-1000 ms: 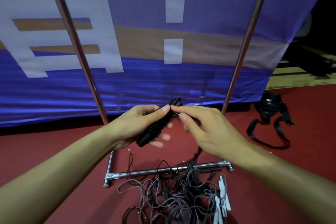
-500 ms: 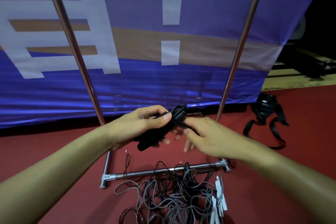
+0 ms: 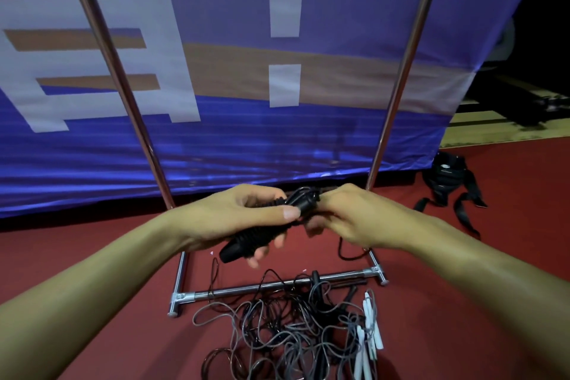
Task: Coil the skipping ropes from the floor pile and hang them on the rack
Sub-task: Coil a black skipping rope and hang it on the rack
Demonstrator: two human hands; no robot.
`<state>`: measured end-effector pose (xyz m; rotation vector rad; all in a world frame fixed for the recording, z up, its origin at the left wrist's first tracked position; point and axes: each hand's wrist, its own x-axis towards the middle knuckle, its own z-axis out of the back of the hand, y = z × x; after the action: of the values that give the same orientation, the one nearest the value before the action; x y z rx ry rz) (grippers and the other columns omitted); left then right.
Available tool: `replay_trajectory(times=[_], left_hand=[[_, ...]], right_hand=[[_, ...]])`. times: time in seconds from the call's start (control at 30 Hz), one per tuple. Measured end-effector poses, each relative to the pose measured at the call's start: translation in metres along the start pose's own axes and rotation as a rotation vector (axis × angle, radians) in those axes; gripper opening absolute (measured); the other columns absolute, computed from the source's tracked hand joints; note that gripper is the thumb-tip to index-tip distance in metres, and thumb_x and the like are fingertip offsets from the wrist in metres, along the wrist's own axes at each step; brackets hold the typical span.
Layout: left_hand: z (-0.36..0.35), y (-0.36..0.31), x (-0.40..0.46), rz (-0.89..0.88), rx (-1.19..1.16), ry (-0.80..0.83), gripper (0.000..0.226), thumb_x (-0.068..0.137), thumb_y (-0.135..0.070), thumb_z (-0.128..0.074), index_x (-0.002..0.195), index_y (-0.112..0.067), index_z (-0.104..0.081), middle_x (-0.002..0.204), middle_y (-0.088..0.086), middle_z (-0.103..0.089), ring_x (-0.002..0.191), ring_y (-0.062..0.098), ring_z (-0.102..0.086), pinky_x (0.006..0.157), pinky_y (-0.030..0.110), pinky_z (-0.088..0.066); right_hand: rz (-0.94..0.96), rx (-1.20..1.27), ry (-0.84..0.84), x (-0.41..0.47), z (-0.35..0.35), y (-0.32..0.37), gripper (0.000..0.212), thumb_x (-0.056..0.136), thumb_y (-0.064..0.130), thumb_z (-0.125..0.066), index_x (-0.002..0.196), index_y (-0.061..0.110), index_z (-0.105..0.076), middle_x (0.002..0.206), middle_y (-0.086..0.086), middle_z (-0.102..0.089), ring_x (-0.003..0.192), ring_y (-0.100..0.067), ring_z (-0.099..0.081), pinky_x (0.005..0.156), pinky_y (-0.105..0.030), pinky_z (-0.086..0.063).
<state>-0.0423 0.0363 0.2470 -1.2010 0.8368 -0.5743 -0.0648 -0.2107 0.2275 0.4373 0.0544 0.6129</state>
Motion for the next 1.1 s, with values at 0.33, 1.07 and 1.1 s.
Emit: replay_trajectory(times=[0.33, 1.07, 1.1], left_hand=[[-0.012, 0.005, 0.006, 0.175, 0.481, 0.159, 0.029, 0.09, -0.042, -0.077, 0.112, -0.024, -0.071, 0.092, 0.01, -0.077, 0.067, 0.016, -0.067, 0.067, 0.027, -0.056], [-0.002, 0.009, 0.013, 0.038, 0.322, -0.431, 0.029, 0.093, -0.035, -0.073, 0.108, -0.014, -0.06, 0.066, -0.002, -0.071, 0.055, 0.025, -0.069, 0.055, 0.042, -0.062], [-0.003, 0.006, 0.013, 0.057, 0.276, -0.437, 0.032, 0.094, -0.036, -0.071, 0.108, -0.011, -0.058, 0.061, -0.003, -0.069, 0.049, 0.02, -0.066, 0.047, 0.034, -0.056]], right_hand=[[-0.086, 0.058, 0.226, -0.004, 0.006, 0.0, 0.013, 0.095, 0.03, -0.06, 0.099, 0.033, -0.071, 0.088, 0.003, -0.066, 0.072, -0.014, -0.056, 0.073, -0.042, -0.051], [-0.193, 0.239, -0.093, -0.009, -0.013, 0.027, 0.049, 0.108, 0.026, -0.047, 0.153, 0.042, -0.039, 0.073, 0.017, -0.067, 0.056, -0.004, -0.053, 0.059, -0.018, -0.043], [-0.218, 0.277, -0.126, -0.009, -0.014, 0.028, 0.042, 0.108, 0.026, -0.046, 0.148, 0.037, -0.04, 0.072, 0.018, -0.066, 0.059, -0.004, -0.054, 0.063, -0.018, -0.044]])
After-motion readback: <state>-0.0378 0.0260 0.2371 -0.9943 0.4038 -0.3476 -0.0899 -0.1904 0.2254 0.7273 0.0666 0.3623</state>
